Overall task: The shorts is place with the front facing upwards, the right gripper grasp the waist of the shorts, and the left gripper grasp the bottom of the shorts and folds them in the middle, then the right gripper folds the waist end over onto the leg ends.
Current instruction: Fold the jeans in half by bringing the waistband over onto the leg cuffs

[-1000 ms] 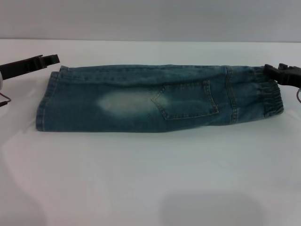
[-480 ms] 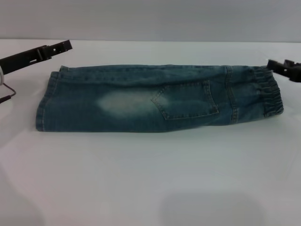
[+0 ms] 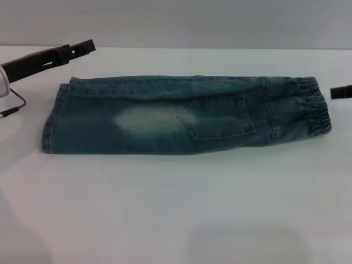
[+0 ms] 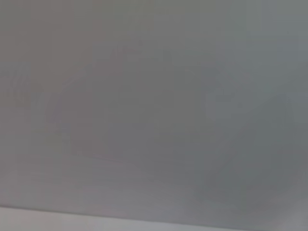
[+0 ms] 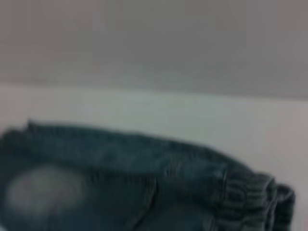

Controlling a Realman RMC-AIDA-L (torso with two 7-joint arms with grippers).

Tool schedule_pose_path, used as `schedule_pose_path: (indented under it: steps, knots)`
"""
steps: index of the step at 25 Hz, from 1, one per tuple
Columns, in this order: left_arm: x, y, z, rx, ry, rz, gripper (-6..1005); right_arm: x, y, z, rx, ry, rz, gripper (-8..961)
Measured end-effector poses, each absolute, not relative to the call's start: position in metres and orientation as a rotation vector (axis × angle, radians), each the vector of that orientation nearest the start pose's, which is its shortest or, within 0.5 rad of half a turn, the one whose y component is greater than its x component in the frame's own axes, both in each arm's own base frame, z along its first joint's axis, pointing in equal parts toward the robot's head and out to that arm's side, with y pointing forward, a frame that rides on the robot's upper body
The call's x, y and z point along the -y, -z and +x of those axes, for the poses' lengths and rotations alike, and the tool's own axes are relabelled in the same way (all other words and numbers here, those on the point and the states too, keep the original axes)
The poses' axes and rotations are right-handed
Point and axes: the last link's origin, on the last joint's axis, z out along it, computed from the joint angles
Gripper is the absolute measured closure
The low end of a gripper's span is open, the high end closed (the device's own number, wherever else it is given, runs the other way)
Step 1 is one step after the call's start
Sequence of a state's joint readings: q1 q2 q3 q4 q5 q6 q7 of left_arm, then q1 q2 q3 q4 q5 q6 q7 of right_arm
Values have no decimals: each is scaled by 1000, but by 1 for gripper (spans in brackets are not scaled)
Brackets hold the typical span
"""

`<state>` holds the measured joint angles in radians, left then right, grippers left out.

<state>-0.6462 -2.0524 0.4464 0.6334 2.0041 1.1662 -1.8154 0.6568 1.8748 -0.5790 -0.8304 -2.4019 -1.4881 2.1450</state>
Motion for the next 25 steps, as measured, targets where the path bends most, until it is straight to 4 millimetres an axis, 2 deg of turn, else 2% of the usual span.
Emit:
schedule_pose_path:
  steps: [6, 10, 16, 25]
  knots:
    - [-404, -49, -277, 1193, 873, -2096, 191, -401, -98, 276, -1260, 95, -2410, 323]
    - [-400, -47, -278, 1192, 878, -2108, 191, -403, -84, 272, -1230, 209, -2433, 323]
    - [-396, -37, -275, 1184, 857, -2168, 192, -405, -70, 271, -1173, 288, -2430, 322]
    - [-398, -36, -271, 1186, 865, -2176, 192, -413, -71, 274, -1125, 307, -2382, 322]
